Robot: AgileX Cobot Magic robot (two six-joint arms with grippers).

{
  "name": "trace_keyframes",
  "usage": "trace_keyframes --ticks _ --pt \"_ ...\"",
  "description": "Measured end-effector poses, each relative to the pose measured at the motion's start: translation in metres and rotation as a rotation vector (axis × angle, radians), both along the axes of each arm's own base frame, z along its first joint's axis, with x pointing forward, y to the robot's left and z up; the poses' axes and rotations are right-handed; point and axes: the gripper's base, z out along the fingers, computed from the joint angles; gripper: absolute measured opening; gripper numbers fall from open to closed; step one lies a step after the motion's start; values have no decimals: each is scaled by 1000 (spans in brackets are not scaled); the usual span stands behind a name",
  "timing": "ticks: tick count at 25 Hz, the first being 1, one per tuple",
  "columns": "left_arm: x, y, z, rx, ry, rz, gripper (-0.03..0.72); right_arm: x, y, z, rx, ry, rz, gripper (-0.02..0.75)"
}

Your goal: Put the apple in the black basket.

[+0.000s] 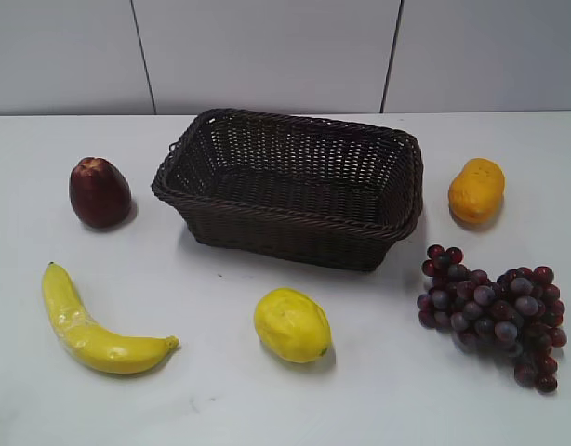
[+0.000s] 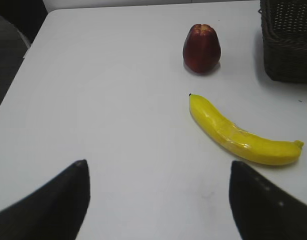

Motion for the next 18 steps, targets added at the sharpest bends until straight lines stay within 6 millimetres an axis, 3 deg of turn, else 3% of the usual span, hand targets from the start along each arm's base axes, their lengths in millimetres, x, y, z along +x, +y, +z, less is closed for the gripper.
trace_keyframes --ticks 18 --pt "2 0 4 -1 -22 3 643 0 0 0 0 0 0 571"
